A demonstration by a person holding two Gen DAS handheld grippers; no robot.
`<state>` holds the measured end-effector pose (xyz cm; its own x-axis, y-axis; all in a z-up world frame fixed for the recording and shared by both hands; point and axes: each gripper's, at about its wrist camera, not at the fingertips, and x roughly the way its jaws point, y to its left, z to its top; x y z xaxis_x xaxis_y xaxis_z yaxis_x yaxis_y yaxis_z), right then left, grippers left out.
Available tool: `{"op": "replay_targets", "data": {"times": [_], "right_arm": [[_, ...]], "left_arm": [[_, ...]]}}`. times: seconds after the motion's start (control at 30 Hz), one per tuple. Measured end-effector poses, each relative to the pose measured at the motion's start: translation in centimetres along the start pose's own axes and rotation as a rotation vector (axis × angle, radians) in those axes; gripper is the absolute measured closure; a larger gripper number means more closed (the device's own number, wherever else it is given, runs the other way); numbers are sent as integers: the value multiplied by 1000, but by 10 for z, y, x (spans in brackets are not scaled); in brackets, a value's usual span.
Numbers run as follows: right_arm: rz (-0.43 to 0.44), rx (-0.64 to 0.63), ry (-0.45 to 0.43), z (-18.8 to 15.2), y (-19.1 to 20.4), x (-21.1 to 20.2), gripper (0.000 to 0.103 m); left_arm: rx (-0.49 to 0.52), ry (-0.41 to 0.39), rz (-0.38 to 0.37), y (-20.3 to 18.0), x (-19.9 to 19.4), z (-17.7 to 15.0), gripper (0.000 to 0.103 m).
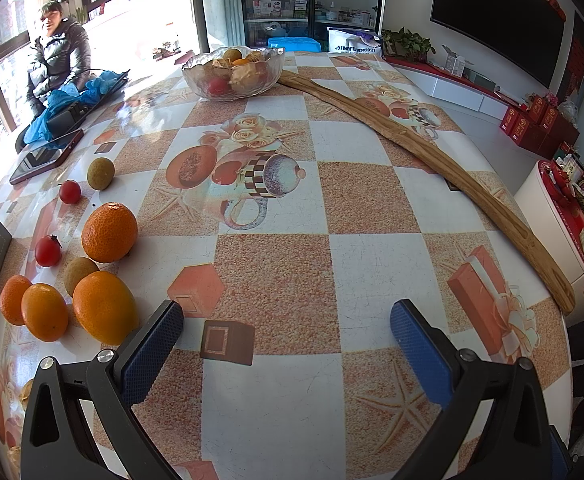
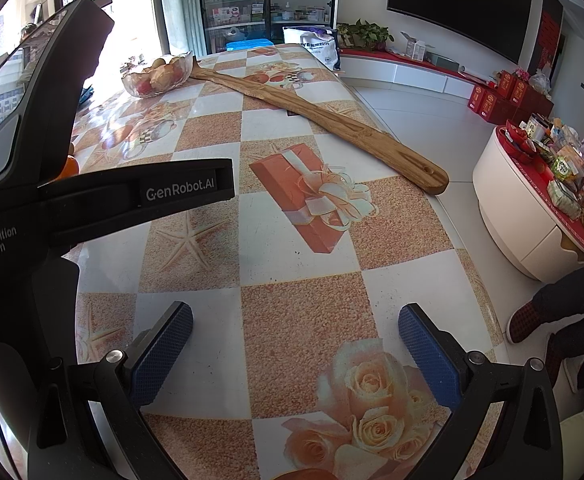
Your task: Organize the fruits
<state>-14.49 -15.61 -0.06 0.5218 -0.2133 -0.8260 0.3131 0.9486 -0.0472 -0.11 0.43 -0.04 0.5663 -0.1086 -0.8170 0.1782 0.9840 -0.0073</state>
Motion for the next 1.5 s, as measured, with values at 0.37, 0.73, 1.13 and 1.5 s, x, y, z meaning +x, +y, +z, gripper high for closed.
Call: {"op": "replay_targets", "data": {"times": [0.37,0.73,1.13,1.5], "right_arm": [[0,1,0,0,0,0,0],[-1,1,0,0,0,0,0],[-2,0,0,0,0,0,0],[-2,-1,2,0,1,0,0]], "left_arm": [[0,0,0,0,0,0,0],[0,0,0,0,0,0,0],[0,0,0,1,0,0,0],[27,-29,6,7,-23,-8,0]]}}
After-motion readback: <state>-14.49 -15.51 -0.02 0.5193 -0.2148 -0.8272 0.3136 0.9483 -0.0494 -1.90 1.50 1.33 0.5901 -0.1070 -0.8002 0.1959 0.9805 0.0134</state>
